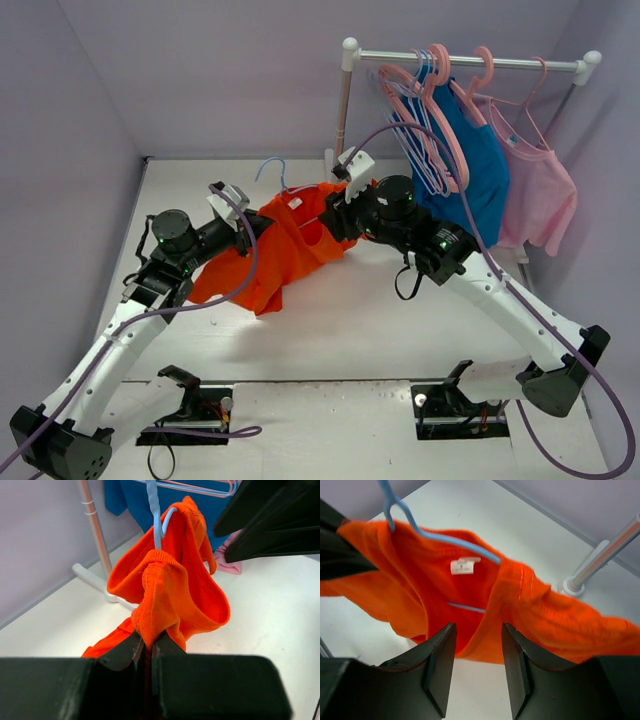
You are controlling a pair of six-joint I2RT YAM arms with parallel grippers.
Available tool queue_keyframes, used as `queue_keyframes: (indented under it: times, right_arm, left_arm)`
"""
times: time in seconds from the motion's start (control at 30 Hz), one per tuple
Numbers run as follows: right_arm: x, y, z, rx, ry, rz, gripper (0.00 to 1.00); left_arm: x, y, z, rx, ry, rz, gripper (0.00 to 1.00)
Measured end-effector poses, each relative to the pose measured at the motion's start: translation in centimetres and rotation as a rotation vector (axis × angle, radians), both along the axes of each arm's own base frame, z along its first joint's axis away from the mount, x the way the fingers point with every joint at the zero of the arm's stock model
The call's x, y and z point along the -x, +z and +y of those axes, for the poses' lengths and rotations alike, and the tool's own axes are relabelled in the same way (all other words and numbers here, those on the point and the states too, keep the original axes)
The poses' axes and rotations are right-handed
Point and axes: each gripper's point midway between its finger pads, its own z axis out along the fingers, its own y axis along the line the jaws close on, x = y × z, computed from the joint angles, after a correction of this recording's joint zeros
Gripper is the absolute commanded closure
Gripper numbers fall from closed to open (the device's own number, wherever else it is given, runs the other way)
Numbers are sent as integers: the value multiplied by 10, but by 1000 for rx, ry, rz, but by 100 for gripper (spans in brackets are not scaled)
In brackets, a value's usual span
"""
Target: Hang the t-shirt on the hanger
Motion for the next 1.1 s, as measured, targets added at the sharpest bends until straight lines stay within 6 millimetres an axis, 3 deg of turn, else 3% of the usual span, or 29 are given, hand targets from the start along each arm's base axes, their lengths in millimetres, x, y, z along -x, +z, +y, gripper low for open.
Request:
queue_keyframes:
  times: [0.1, 0.4, 0.63, 0.73, 0.9, 1.1]
  right_arm:
    - [3, 7, -2, 0, 15, -25, 48]
    - [5, 8, -9, 75, 80, -97, 40]
    - [-33, 5, -69, 199, 51, -173, 36]
    - [-38, 9, -86, 227, 74, -214, 36]
    - [-27, 14, -74, 199, 226, -252, 35]
    - [-22, -7, -52, 171, 376, -201, 36]
  left_arm:
    - [-2, 3, 8, 14, 2, 0, 100]
    - [10, 3, 0, 18, -88, 8, 100]
    - [15, -9, 5, -40, -122, 36, 100]
    - [18, -10, 6, -61, -138, 40, 100]
    - [23, -7, 4, -66, -170, 36, 100]
    - [27, -4, 1, -67, -204, 35, 100]
